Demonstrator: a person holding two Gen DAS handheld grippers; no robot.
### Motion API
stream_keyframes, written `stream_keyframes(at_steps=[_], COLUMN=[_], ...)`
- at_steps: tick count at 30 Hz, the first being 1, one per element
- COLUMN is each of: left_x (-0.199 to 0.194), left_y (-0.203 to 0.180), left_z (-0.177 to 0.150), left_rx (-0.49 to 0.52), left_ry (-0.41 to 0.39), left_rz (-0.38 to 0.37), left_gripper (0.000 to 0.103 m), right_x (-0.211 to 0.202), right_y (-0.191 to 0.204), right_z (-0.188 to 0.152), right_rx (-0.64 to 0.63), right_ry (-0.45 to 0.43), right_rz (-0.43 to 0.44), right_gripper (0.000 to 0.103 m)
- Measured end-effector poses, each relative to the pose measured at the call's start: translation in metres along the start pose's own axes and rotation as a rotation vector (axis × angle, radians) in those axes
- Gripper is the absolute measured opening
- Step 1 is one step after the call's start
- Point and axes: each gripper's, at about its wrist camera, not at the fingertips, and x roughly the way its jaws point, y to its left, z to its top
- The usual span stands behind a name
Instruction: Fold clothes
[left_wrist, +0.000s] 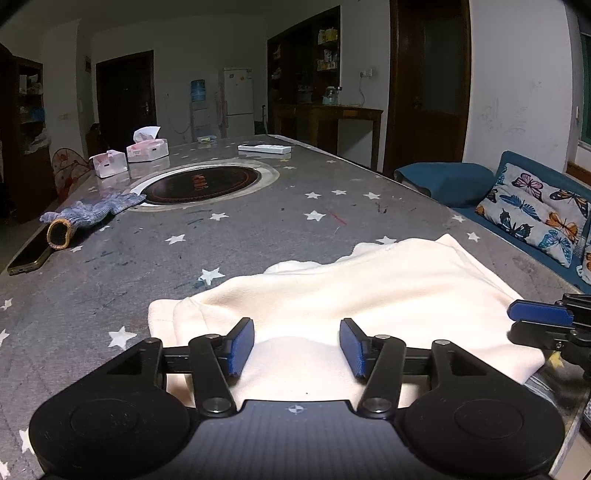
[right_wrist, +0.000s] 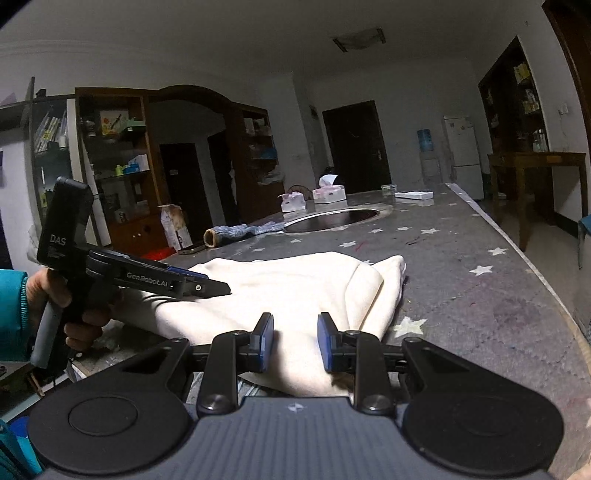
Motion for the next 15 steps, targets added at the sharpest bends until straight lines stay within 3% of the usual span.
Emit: stream_keyframes(at_steps=[9,15], left_x=[0.001,0.002], left_y=[0.002,0.002], left_z=[0.0,0.001], left_rx=[-0.012,-0.013], left_ry=[0.006,0.014], left_rz=[-0.016,-0.059], left_gripper=[0.065,0.088], right_x=[0.003,0.011], right_y=[-0.004,-0.012], right_z=[0.012,0.037], right_rx=[-0.009,0.012], right_ry=[0.071,0.179], right_rz=[0.041,0.106], right_gripper=[0.026,0.032])
